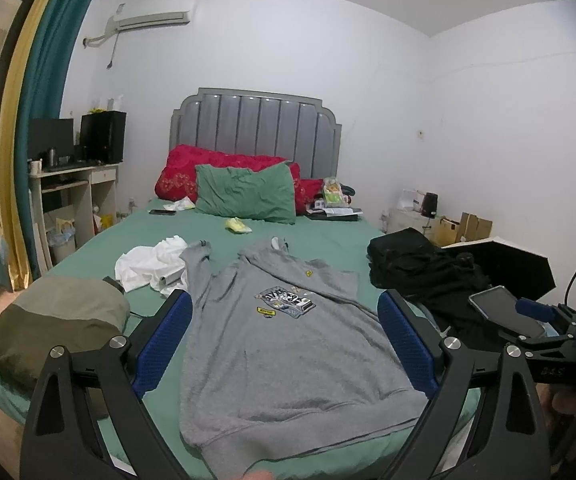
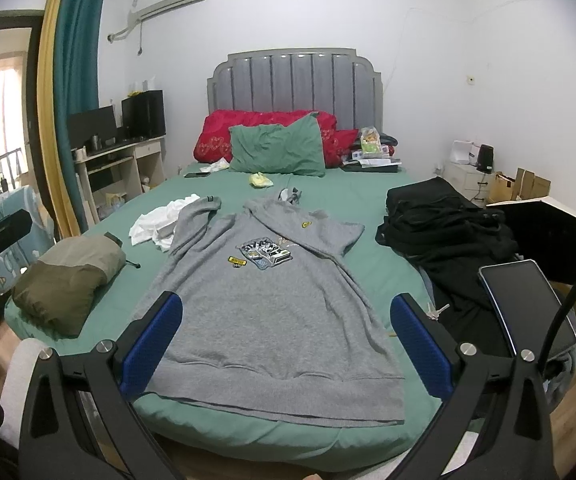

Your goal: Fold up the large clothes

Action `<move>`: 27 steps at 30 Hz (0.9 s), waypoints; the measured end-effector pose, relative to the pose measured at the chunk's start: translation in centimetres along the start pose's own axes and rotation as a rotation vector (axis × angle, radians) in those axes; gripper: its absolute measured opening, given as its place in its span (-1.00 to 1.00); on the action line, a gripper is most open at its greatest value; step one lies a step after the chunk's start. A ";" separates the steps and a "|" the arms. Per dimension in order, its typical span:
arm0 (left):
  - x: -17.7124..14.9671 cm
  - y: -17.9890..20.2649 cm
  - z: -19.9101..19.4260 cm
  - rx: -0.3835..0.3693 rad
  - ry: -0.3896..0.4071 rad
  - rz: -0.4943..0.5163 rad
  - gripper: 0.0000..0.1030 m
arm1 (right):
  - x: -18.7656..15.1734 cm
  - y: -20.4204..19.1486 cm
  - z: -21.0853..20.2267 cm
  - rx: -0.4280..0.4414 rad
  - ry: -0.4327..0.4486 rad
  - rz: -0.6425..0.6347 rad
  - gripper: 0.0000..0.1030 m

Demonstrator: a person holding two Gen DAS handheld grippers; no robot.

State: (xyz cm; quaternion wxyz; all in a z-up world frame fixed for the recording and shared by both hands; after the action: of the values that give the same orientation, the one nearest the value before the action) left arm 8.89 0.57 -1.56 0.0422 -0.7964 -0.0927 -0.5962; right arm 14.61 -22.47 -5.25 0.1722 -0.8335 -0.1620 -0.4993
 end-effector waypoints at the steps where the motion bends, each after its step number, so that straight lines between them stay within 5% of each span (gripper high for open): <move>1: 0.1 0.0 0.3 -0.004 0.002 0.002 0.86 | 0.0 0.1 0.3 0.000 -0.005 -0.002 1.00; 8: -1.9 1.5 7.0 -0.117 -0.146 0.057 0.86 | 0.4 2.0 4.8 -0.024 -0.047 -0.035 1.00; 12: -2.7 0.4 11.5 -0.072 -0.165 0.102 0.86 | 0.7 4.3 9.1 -0.045 -0.096 -0.039 1.00; 20: -3.1 -1.5 25.5 -0.160 -0.257 0.035 0.86 | 2.4 6.7 22.0 -0.020 -0.198 -0.087 1.00; 23: -2.9 -3.1 30.9 -0.082 -0.233 0.099 0.86 | 3.3 6.6 27.9 0.013 -0.212 -0.110 0.97; 27: -4.1 -7.0 37.4 0.003 -0.274 0.057 0.86 | 4.1 6.0 38.1 0.057 -0.267 -0.152 0.64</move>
State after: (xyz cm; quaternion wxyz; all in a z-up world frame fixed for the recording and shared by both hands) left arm 41.58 13.68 -16.49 0.0473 -0.8725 -0.0755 -0.4803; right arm 48.65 -10.29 -19.15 0.1344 -0.8726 -0.2602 -0.3908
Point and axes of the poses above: each gripper's, at about its wrist camera, not at the fingertips, and z roughly the way its jaws point, y to its right, x to its top, the point moved 10 cm from there along z, roughly the way its jaws point, and after that the axes turned 11 degrees about x, right-handed, at the moved point
